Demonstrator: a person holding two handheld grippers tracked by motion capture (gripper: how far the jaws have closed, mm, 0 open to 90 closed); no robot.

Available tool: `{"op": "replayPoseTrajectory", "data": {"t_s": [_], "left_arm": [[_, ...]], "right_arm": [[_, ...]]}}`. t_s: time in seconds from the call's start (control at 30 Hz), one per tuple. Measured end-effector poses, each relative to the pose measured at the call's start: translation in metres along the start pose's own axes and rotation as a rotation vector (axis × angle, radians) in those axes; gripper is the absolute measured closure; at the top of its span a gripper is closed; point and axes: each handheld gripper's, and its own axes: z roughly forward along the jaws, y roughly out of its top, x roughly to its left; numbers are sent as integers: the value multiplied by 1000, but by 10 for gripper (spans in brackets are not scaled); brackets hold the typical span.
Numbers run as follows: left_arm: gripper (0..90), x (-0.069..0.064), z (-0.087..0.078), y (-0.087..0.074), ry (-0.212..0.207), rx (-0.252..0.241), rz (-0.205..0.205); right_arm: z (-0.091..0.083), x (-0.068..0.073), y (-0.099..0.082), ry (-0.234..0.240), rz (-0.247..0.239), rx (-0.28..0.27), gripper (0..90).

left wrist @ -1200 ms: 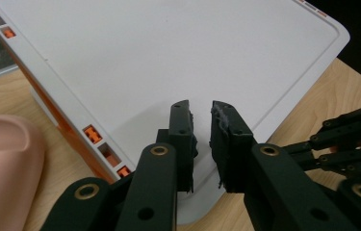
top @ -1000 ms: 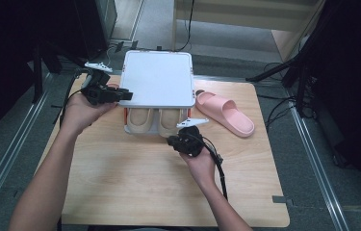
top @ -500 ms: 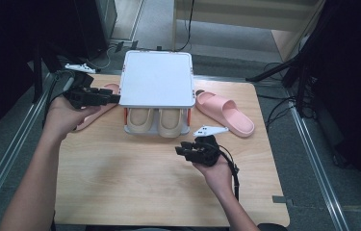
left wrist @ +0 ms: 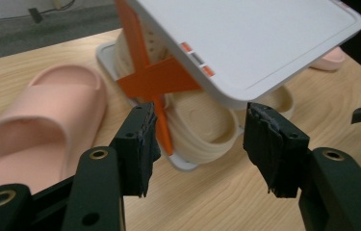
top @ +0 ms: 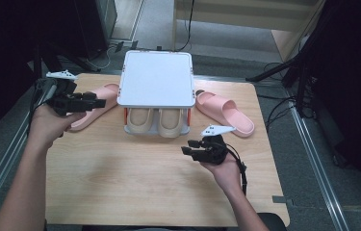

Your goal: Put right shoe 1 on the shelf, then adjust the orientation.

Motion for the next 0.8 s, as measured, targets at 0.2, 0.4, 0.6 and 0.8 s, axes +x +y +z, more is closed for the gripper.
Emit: {"op": "replayPoseTrajectory", "data": {"t_s": [0.2, 0.4, 0.6, 0.8], "left_arm": [[637, 17, -5, -14, 39, -9, -42], [787, 37, 0, -27, 76, -5, -73], [815, 58, 18, -37, 108, 21, -99], [854, 79, 39, -45, 131, 61, -113]], "right_arm": [[2, -8, 8, -10, -4, -10, 599], [6, -8, 11, -6, -15, -6, 599], [5, -9, 10, -13, -10, -5, 600], [2, -5, 5, -21, -15, 2, 603]]}}
